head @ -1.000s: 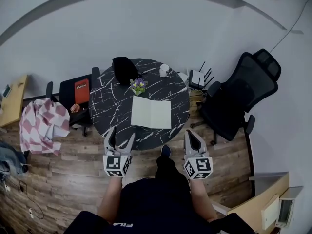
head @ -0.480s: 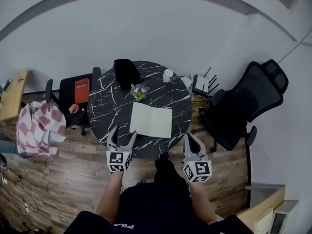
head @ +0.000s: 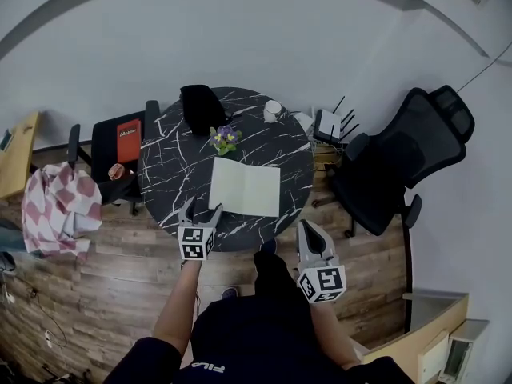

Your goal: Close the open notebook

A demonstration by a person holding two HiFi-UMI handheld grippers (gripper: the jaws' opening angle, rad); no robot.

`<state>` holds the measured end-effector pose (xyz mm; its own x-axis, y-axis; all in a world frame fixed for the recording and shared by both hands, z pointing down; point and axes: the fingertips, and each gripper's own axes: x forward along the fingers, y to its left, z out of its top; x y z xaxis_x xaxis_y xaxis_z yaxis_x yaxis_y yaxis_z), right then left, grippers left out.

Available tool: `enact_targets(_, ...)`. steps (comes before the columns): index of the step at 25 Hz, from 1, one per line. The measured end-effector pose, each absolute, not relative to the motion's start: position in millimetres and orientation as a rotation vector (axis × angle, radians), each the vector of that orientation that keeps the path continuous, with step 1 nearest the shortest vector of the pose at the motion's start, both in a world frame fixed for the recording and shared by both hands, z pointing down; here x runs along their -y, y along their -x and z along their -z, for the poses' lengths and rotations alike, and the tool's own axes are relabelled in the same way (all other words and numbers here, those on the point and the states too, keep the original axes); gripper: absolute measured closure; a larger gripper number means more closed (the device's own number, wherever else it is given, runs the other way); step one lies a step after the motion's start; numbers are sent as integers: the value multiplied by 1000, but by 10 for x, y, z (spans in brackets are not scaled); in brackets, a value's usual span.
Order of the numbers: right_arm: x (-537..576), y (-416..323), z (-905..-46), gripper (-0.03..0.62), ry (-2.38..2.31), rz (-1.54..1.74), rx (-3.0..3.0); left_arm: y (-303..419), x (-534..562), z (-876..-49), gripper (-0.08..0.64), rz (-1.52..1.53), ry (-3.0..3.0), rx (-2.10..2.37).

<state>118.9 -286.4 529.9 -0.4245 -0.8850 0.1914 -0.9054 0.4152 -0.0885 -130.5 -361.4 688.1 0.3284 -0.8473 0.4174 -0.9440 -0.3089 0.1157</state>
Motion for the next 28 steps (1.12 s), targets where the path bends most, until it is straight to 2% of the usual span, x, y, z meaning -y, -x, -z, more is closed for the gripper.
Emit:
enact_targets(11,2745,-1239,-5403,580,-1610,-293,2518,1299,3770,-7631,229,-513,-2109,1454)
enact_targets(24,2732,-1347,-5514,580,-1609,-307,2468,1323,3829,-8222,233,-426,-1915,1297)
enact_targets(28,2748,-1353,-5511,580,-1612,-300,2465,1314,3829,-8274,259,-408,-1893,1284)
